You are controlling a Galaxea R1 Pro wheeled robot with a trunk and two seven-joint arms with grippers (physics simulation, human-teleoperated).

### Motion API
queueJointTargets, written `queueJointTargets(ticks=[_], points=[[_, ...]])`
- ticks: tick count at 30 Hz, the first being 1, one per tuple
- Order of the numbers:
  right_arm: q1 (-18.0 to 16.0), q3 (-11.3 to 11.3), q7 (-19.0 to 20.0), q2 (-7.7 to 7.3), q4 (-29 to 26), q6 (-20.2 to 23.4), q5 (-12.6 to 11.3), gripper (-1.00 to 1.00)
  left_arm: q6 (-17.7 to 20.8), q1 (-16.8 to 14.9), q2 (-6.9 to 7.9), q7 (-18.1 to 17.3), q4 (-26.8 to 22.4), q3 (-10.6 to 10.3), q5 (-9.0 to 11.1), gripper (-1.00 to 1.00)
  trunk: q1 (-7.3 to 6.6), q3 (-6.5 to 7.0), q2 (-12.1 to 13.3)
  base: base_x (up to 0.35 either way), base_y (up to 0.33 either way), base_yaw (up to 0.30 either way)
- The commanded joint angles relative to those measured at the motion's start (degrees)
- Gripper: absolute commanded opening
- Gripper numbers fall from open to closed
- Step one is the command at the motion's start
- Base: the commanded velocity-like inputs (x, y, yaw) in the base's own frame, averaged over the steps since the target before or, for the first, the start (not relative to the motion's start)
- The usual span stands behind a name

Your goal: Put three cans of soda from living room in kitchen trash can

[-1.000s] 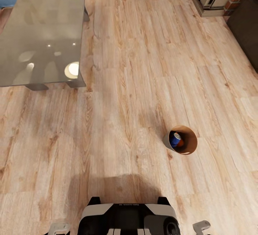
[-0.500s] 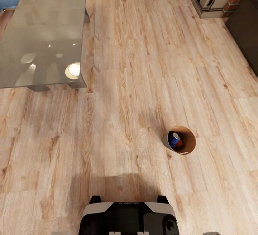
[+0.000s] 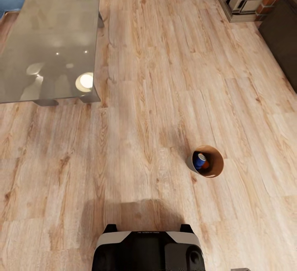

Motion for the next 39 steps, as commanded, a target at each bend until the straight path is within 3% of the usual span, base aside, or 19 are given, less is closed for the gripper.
queueJointTargets(ticks=[1,14,21,28,39], points=[[0.0,0.0,0.0,0.09,0.0,-0.2,0.0,1.0,-0.1,0.0,0.0,0.0,0.0,0.0,0.1,1.0,-0.23,0.19,0.4,0.0,0.0,0.0],[0.0,-0.3,-1.1,1.13,0.1,-0.9,-0.5,1.0,-2.1,0.0,-0.31,0.6,-0.6,-0.2,0.3,1.0,-0.23,0.19,0.4,0.0,0.0,0.0],[4.1,-0.2,-1.2,1.71,0.0,-2.9,-0.4,1.0,-2.2,0.1,-0.41,0.7,-0.3,-0.3,-0.2,1.0,-0.23,0.19,0.4,0.0,0.0,0.0],[7.0,-0.1,-1.2,2.03,0.1,-5.4,-0.3,1.0,-2.2,3.6,-0.43,0.7,-0.1,-0.3,-0.4,1.0,-0.23,0.19,0.4,0.0,0.0,0.0],[7.4,-0.1,-1.1,2.41,0.2,-5.7,-0.3,1.0,-2.1,4.9,-0.5,0.7,0.0,-0.5,-0.5,1.0,-0.23,0.19,0.4,0.0,0.0,0.0]])
